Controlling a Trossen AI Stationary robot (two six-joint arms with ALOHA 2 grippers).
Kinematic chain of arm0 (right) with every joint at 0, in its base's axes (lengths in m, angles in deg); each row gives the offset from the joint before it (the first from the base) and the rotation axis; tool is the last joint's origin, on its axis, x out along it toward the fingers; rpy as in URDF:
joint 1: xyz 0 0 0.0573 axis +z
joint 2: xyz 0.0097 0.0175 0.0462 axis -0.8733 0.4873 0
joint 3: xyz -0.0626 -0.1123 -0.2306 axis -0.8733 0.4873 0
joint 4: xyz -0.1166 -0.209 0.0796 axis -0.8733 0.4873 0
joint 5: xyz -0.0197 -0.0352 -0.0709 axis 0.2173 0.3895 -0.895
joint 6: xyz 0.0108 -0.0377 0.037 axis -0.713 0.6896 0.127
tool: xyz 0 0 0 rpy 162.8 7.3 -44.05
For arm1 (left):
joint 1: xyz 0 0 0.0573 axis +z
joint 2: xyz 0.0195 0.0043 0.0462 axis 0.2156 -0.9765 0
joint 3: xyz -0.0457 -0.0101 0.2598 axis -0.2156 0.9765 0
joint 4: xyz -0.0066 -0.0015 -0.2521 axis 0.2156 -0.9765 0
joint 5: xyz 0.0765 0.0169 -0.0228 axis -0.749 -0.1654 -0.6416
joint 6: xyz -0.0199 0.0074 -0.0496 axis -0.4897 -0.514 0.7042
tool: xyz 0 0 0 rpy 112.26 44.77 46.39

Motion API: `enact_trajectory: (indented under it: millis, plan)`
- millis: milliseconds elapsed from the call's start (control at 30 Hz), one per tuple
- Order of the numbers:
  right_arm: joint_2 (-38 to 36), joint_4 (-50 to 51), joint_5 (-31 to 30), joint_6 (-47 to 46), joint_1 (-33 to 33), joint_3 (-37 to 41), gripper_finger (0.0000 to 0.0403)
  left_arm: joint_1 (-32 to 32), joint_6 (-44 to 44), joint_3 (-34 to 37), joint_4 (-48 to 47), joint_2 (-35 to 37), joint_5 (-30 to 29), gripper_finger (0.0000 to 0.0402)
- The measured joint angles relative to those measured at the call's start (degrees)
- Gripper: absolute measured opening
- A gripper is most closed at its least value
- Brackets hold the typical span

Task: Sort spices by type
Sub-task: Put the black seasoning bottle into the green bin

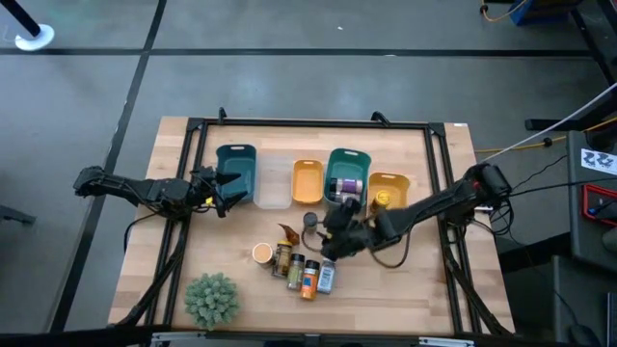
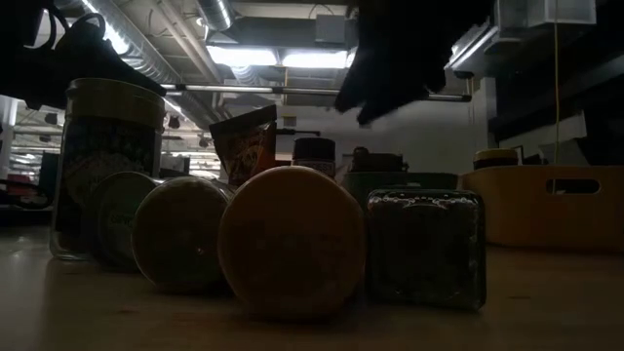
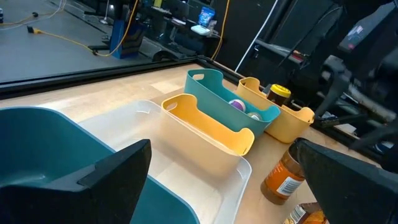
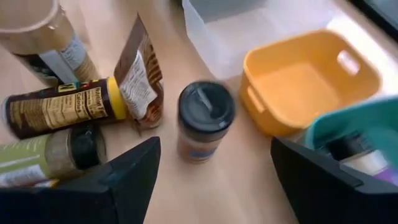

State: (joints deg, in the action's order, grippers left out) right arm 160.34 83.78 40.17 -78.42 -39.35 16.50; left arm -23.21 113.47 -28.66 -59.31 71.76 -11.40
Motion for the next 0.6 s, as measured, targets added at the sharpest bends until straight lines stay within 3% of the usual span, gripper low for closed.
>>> enact_trajectory:
  millis: [233,467,600]
  plan:
    - [6.7,-5.2,-4.6,-12.1,3.7,0.1,0.0305,0.0,-0.3,0.0,0.0,0.0,0.0,0.0389]
    - [11.8,-5.9,-13.7,-18.3,5.3,0.1,0.0305,0.0,-1.5,0.0,0.0,0.0,0.0,0.0389]
    - [13.8,-6.4,-15.3,-19.5,5.1,0.0,0.0305,0.0,-1.5,0.0,0.0,0.0,0.0,0.0389]
